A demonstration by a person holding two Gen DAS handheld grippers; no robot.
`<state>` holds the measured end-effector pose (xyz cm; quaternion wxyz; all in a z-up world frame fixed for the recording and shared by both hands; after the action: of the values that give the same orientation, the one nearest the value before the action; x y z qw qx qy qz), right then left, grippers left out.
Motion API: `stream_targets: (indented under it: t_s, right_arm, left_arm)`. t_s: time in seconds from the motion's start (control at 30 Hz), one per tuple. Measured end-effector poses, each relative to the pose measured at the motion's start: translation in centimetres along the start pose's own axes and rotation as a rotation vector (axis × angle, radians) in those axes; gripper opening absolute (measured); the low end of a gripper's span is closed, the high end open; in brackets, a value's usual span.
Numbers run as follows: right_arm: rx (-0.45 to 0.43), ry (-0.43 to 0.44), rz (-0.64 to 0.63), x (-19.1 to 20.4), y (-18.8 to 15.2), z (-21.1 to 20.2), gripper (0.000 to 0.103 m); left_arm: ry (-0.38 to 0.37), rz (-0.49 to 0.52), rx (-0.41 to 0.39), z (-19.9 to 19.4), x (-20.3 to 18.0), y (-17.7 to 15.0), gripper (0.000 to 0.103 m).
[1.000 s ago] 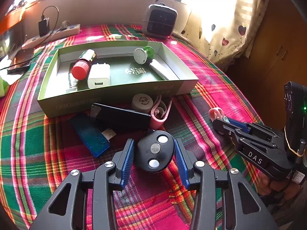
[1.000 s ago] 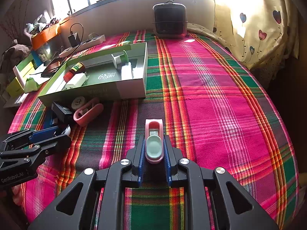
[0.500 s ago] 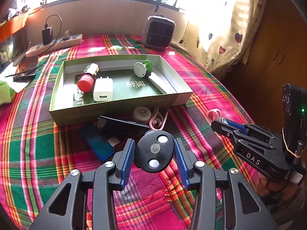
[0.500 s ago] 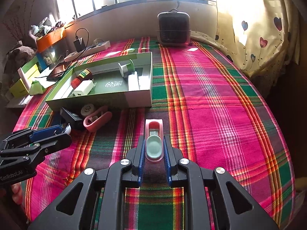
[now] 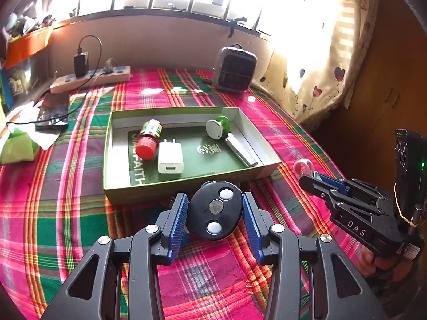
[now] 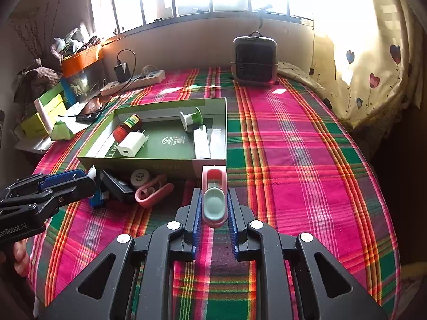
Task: Organize rigid objects
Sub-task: 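Carry the disc with the left tool while the right tool carries the pink clip into the tray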
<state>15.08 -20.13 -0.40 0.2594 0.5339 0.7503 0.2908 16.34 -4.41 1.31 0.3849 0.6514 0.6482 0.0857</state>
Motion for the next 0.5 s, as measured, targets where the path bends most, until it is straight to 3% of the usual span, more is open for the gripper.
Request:
stream_targets:
  t_s: [0.5]
  right_arm:
    - [-0.001,0.060,-0.053,1.6,4.4,3.0,0.019]
  left_arm:
    - [0.057,-0.037,-0.038,1.4,3.6,5.1,0.041]
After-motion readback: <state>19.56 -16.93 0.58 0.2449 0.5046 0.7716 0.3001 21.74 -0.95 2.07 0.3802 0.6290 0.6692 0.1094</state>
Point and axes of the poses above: each gripper's, at about its wrist camera, not at the fingertips, and z roughly the way its jaws point, x to its left, y to its top, the point moved 8 cm from there along z, roughly the way its jaws point, and after that the axes turned 13 degrees about -z, right-handed, at the moved point
